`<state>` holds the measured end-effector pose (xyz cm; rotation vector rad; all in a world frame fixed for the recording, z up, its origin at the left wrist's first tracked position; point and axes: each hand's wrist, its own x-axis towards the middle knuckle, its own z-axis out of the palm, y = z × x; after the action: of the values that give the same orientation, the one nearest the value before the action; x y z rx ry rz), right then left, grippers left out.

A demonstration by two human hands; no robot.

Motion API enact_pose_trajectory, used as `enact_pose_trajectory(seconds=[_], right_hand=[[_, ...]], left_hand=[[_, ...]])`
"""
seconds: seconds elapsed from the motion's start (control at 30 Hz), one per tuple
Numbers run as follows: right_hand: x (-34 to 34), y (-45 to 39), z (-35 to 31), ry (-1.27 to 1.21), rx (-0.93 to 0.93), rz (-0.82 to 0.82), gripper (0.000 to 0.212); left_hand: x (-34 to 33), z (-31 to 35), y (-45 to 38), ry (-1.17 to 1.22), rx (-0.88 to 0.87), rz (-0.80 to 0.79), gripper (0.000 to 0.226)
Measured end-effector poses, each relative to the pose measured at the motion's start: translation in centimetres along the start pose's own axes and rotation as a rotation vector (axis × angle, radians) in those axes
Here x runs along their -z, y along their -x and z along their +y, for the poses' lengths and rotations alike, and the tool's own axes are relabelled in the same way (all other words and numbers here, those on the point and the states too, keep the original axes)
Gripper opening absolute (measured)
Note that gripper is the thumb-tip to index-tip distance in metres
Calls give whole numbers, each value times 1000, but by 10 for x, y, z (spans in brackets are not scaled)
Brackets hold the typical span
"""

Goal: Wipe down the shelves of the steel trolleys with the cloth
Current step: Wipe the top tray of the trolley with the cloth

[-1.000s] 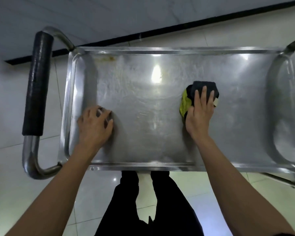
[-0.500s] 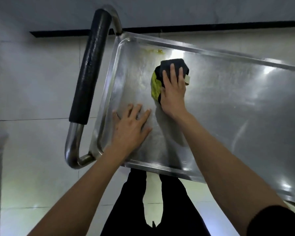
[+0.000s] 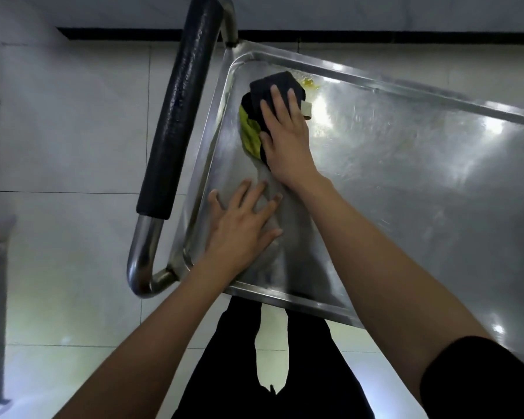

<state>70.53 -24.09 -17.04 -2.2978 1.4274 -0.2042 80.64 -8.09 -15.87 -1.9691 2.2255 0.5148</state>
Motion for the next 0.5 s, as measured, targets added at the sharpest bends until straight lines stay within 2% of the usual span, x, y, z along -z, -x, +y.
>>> enact_pose_trajectory(seconds=[0.13, 0.3, 0.5], right_hand=[[10, 18, 23, -22, -43, 41, 54], [33, 68, 85, -57, -161, 126, 53], [63, 141, 172, -78, -322, 194, 54]], left_hand=[[6, 4, -5, -25, 24, -18, 64], [14, 30, -17, 45, 114, 103, 45], [17, 104, -47, 49, -41, 60, 43]])
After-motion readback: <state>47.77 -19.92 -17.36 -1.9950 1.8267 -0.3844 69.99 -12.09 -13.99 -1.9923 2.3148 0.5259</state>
